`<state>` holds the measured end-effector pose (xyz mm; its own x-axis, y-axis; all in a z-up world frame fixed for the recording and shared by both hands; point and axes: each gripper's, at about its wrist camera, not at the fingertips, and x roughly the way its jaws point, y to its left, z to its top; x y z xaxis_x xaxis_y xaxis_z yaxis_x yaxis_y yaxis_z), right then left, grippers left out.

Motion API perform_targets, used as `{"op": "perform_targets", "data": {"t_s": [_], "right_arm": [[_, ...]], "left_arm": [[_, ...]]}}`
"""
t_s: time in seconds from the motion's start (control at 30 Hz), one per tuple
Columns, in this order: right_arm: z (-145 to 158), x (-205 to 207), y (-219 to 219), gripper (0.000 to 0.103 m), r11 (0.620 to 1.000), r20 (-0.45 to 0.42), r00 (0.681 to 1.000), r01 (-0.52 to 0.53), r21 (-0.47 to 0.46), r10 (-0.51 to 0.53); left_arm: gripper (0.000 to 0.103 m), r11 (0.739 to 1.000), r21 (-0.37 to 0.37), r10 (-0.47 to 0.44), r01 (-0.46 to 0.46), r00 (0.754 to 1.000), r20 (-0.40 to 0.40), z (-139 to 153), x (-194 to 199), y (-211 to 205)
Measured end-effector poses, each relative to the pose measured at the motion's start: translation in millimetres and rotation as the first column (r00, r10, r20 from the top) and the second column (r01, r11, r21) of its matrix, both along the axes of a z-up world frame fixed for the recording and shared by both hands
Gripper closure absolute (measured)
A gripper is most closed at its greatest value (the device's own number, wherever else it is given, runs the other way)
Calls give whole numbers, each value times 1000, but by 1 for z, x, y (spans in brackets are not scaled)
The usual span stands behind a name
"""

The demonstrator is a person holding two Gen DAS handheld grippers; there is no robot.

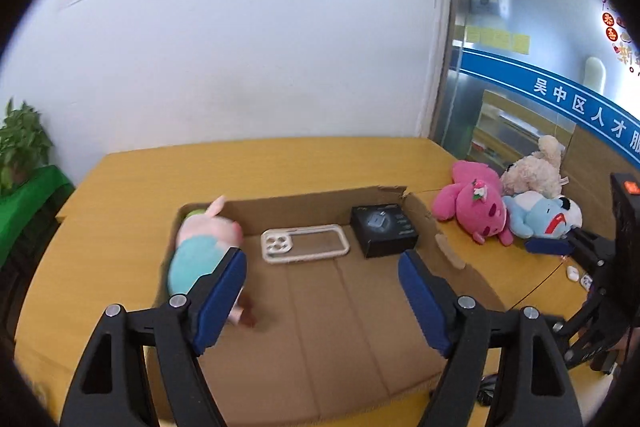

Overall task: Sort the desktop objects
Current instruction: 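Lower the charger box into the box and open the left gripper, then move the right gripper down to the black sunglasses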

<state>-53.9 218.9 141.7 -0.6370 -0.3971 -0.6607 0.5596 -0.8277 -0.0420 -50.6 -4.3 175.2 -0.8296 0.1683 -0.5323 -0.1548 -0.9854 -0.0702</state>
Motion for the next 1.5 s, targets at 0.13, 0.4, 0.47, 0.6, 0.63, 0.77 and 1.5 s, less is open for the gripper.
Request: {"op": "perform_targets", "data": {"t_s": [0.13, 0.4, 0.47, 0.6, 0.63, 0.77, 1.5], "right_arm": [[-3, 34, -7, 1, 998, -21, 1000, 20, -61, -22], [-17, 84, -14, 1, 997, 6, 1000, 21, -76, -21], [-19, 91, -13, 1, 997, 10, 1000, 29, -77, -28], [-21, 102, -14, 1, 997, 7, 1000, 27, -74, -26], [-20, 106, -14, 1, 997, -1, 1000, 24, -78, -24], [-20, 116, -11, 1, 996, -27, 1000, 3, -90, -6], [-165, 61, 56, 33, 993, 295, 948, 113, 36, -119]], "left_arm": [[25, 999, 42, 31, -31, 999, 14, -16, 37, -10], [25, 999, -1, 48, -48, 999, -3, -32, 88, -8], [25, 999, 18, 33, -33, 999, 10, -34, 93, -7], [25, 1000, 11, 17, -17, 1000, 5, -37, 102, -1], [25, 1000, 9, 11, -11, 1000, 4, -38, 105, 0], [25, 1000, -10, 5, -5, 1000, 9, -43, 112, 1], [25, 994, 101, 10, -38, 966, 260, -146, 104, -12]]}}
